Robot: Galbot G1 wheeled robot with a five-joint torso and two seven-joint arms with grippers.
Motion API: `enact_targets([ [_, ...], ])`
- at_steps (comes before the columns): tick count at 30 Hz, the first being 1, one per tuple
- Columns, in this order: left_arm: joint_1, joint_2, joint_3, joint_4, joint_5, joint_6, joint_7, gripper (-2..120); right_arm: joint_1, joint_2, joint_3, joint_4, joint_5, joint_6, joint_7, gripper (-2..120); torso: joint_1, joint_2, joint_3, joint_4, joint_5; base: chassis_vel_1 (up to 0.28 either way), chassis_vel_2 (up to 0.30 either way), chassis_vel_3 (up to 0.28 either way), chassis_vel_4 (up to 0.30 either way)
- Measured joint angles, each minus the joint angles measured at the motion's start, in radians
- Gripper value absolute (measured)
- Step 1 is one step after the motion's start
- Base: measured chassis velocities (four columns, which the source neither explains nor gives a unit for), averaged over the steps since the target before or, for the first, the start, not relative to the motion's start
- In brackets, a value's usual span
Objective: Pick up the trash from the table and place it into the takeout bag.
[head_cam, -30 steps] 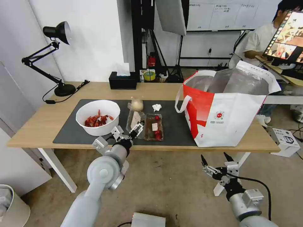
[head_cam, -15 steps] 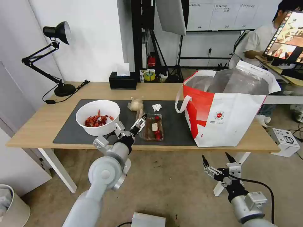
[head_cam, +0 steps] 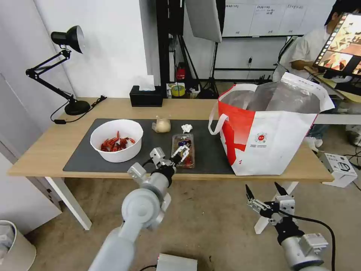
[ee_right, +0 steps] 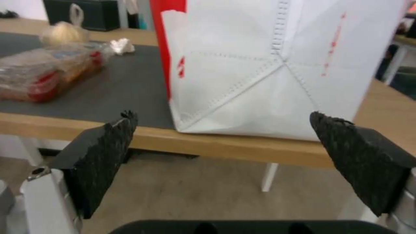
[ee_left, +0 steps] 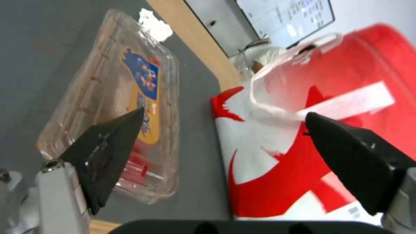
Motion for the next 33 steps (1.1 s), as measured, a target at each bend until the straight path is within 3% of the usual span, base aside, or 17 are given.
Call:
enact_targets([
  [5,-0.006,0.042,0.008,-0.007,0.038,0.017,0.013,100,-0.024,0.0,0.006,0.025,-0.024,-0.01,0.035,100,0.0,0.0,0.0,0.0001,0.0,0.0,0.0,0.0,0.0],
  [10,-0.005,0.086,0.004,-0.024,0.071,0.029,0.024,100,-0.063,-0.009,0.006,0.066,-0.026,-0.008,-0.003,100,0.0,0.0,0.0,0.0001,-0.0002,0.0,0.0,0.0,0.0],
  [14,-0.006,0.143,0.005,-0.033,0.175,0.075,0.08,100,-0.054,-0.007,-0.012,0.096,0.003,-0.009,-0.014,100,0.0,0.0,0.0,0.0002,-0.0002,0.0,0.0,0.0,0.0],
  [19,-0.027,0.206,0.02,-0.023,0.296,0.082,0.138,100,-0.037,-0.007,-0.012,0.114,0.05,-0.055,-0.011,100,0.0,0.0,0.0,0.0002,-0.0002,0.0,0.0,0.0,0.0],
  [22,-0.058,0.276,0.036,-0.011,0.373,0.08,0.197,100,-0.01,-0.027,-0.003,0.143,0.157,-0.14,-0.01,100,0.0,0.0,0.0,0.0001,-0.0002,0.0,0.0,0.0,0.0],
  [26,-0.069,0.301,0.046,-0.003,0.42,0.067,0.223,100,0.012,-0.037,-0.003,0.156,0.223,-0.177,-0.006,100,0.0,0.0,0.0,0.0003,-0.0002,0.0,0.0,0.0,0.0],
  [28,-0.099,0.332,0.088,0.013,0.494,0.054,0.259,100,0.045,-0.056,-0.003,0.161,0.326,-0.219,-0.003,100,0.0,0.0,0.0,0.0002,-0.0001,0.0,0.0,0.0,0.0],
  [33,-0.147,0.354,0.152,0.05,0.557,0.039,0.282,100,0.08,-0.073,-0.005,0.158,0.445,-0.262,-0.004,100,0.0,0.0,0.0,0.0001,0.0,0.0,0.0,0.0,0.0],
])
